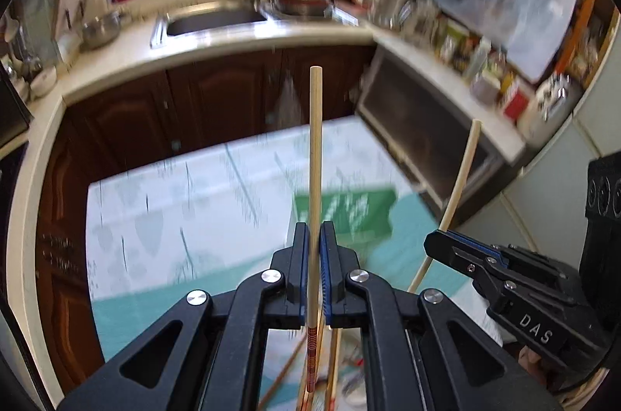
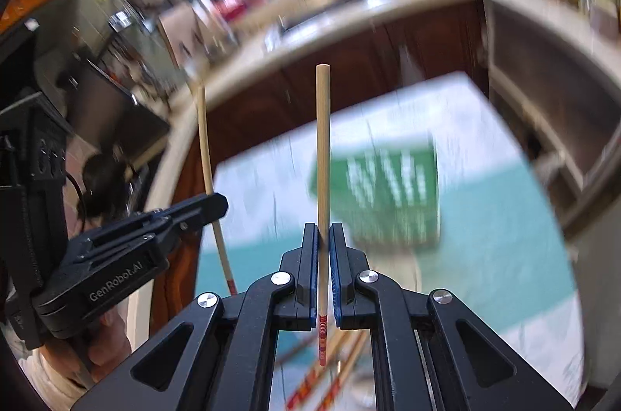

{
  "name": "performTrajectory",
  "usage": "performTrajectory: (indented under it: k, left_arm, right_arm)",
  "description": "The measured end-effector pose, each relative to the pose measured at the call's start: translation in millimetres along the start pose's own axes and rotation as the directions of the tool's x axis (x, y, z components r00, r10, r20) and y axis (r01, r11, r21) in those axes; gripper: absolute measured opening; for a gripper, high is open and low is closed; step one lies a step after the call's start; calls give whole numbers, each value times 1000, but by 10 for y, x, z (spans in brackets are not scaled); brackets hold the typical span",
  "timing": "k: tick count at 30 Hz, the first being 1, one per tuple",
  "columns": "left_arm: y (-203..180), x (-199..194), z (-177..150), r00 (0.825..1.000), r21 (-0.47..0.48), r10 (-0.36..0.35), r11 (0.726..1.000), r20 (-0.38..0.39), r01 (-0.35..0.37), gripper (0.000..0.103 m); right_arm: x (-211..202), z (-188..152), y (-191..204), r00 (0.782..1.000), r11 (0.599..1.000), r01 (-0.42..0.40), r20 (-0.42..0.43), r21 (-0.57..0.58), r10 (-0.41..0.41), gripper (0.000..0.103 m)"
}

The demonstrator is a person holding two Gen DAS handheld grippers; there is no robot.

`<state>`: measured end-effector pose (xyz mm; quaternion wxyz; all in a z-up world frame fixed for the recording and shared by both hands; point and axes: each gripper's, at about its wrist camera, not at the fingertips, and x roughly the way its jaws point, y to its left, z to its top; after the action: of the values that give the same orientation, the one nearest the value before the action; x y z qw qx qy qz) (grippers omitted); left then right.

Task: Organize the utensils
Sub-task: 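Lift the held chopsticks with both tools up over the green holder, then lower chopsticks into the green holder and open both tools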

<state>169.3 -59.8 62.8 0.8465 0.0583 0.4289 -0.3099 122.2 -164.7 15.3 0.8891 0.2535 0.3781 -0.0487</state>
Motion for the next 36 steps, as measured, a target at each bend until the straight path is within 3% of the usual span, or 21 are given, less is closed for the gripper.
performTrajectory:
  k: [4,8,13,17,23,30,36]
  left_arm:
    - [-21,-55,406,991,-44,25,999,130,-19,3]
    - [-14,64,633,978,-91,68,995,197,-51,3]
    - [45,314,697,963,-141,76,989,257,-40,3]
    - [-1,549,613,947,-123,95,991,307,-59,4]
    - [6,901,412,939,-131,112,989,326,-73,4]
    - [61,1151,129,952,-119,128,988,279,-98,6]
    - [58,1118,-26,963,-95,137,989,232,-118,30]
  right_arm:
    - [-204,419,76,988,997,42,152,-63,-32,6]
    - [-266,676,76,969,994,65,243,-88,-42,6]
    - [-201,897,-18,947,989,68,319,-131,-23,6]
    - [266,1127,-114,939,980,85,344,-178,-19,6]
    - [1011,1016,-202,949,961,77,314,-267,11,6]
    - [1670,540,-336,971,931,75,241,-358,15,6]
    - [2186,244,-484,992,911,30,125,-411,24,11]
